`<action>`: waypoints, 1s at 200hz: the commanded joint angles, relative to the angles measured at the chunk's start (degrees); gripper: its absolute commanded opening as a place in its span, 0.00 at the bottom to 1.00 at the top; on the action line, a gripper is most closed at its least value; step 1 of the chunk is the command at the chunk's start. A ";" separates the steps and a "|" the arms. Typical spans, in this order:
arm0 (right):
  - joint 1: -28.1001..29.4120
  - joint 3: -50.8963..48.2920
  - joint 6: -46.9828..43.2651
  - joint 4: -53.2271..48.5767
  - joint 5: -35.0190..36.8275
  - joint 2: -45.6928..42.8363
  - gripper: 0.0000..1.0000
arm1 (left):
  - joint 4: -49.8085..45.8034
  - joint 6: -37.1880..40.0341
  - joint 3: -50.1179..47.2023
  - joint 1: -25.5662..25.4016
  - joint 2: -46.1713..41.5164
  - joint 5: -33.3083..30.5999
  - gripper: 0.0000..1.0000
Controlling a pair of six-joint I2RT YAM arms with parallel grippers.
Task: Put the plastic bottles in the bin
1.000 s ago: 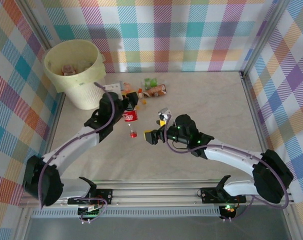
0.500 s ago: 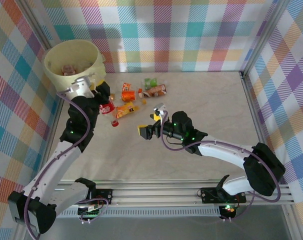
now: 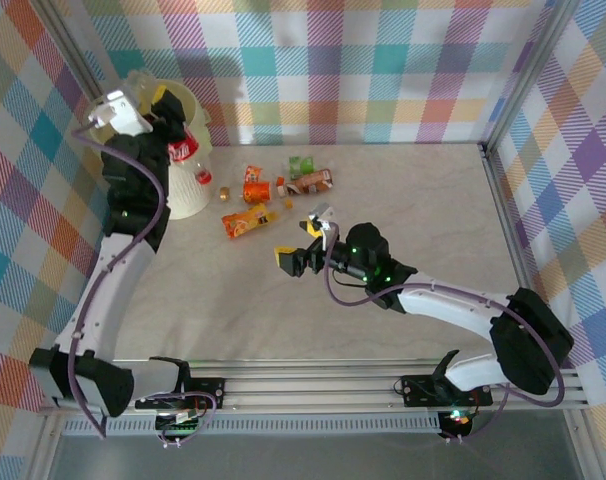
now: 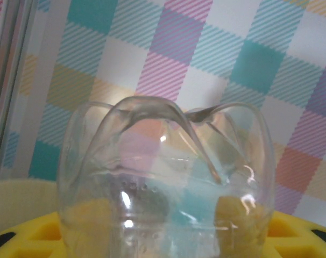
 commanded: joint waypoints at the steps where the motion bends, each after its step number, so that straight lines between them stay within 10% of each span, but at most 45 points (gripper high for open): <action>1: 0.29 -2.05 -1.07 4.43 2.94 -2.56 1.00 | 5.71 4.15 5.70 2.17 4.08 0.82 0.51; 100: 0.31 -5.84 -1.33 -1.78 6.63 -8.17 1.00 | 10.68 2.36 23.43 11.88 25.11 2.61 0.52; 200: 0.31 -5.16 -0.76 -6.09 9.08 -7.59 1.00 | 9.22 -1.51 29.67 19.00 37.93 27.70 0.54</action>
